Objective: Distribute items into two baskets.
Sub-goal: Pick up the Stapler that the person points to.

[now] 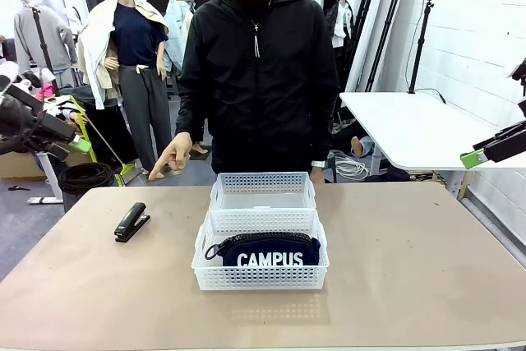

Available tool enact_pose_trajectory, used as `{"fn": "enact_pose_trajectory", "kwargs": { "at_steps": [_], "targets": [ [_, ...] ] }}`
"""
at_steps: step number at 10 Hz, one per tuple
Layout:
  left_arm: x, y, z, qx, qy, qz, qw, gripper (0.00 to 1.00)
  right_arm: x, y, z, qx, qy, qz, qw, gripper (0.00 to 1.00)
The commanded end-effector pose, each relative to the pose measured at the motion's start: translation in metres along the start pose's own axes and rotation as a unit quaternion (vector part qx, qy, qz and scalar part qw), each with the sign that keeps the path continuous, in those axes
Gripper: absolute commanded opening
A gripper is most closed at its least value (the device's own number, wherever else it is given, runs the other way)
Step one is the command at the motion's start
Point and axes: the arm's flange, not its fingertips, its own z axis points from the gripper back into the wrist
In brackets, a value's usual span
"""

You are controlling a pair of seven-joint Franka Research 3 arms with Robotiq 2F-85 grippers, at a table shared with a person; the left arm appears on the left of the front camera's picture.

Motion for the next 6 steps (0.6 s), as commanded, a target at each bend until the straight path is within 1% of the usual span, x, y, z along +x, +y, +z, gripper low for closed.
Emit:
{"fn": "enact_pose_trajectory", "kwargs": {
  "at_steps": [1, 3, 4, 6],
  "targets": [
    [0.024, 0.012, -0.013, 0.03, 0.038, 0.002, 0.999, 1.0, 0.001, 0.001, -0.001, 0.005, -0.004, -0.003, 1.0, 1.0],
    [0.039, 0.024, -0.033, 0.041, 0.058, -0.007, 0.997, 1.0, 0.001, 0.001, -0.001, 0.005, -0.004, -0.003, 1.0, 1.0],
    [0.047, 0.032, -0.045, 0.067, 0.072, -0.005, 0.995, 1.0, 0.001, 0.001, -0.001, 0.005, -0.004, -0.003, 1.0, 1.0],
    [0.062, 0.041, -0.066, 0.072, 0.113, -0.022, 0.991, 1.0, 0.001, 0.001, -0.001, 0.005, -0.004, -0.003, 1.0, 1.0]
  ]
}}
